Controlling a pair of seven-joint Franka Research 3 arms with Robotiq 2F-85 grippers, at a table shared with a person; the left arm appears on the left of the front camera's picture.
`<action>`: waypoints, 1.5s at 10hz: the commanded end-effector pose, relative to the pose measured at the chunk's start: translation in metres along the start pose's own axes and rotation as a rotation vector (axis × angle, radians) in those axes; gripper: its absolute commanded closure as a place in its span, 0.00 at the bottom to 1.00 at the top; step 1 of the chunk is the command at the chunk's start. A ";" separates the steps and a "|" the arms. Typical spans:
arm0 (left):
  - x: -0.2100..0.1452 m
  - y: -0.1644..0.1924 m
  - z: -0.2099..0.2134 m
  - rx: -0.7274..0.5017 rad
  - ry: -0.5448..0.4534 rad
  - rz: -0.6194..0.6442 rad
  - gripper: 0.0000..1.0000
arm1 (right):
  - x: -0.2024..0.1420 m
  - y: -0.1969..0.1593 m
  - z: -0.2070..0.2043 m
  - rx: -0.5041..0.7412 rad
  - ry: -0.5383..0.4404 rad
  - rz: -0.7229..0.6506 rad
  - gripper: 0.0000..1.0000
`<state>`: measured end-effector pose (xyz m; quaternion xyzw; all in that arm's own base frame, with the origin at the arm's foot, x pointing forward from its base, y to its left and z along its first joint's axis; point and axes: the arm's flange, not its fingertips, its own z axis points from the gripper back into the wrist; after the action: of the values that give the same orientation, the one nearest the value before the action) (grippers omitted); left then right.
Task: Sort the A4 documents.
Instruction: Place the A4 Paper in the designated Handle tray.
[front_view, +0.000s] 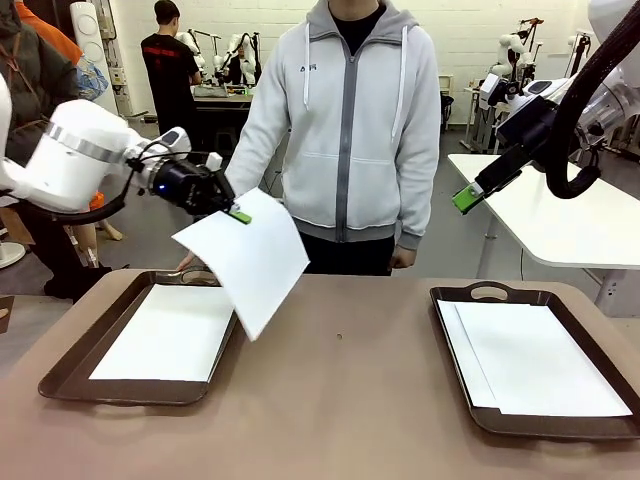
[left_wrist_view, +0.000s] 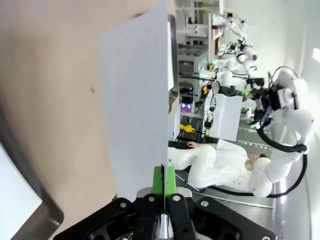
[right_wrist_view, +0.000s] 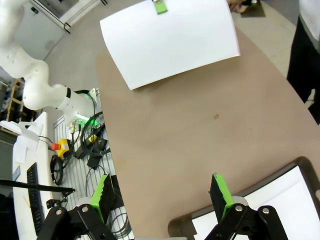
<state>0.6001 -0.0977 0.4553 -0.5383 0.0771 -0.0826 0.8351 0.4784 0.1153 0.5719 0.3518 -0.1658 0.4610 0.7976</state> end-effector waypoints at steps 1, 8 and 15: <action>-0.033 0.017 0.010 0.007 -0.026 0.036 0.99 | 0.001 -0.001 -0.001 -0.005 -0.003 0.013 0.00; -0.087 0.104 0.026 0.099 -0.262 0.118 0.99 | 0.001 -0.001 -0.001 -0.005 -0.003 0.013 0.00; -0.072 0.117 0.063 0.499 -0.215 0.252 0.99 | 0.001 -0.001 -0.001 -0.005 -0.003 0.013 0.00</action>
<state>0.5382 0.0228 0.3773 -0.3290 0.0266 0.0536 0.9424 0.4785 0.1151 0.5720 0.3518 -0.1659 0.4609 0.7977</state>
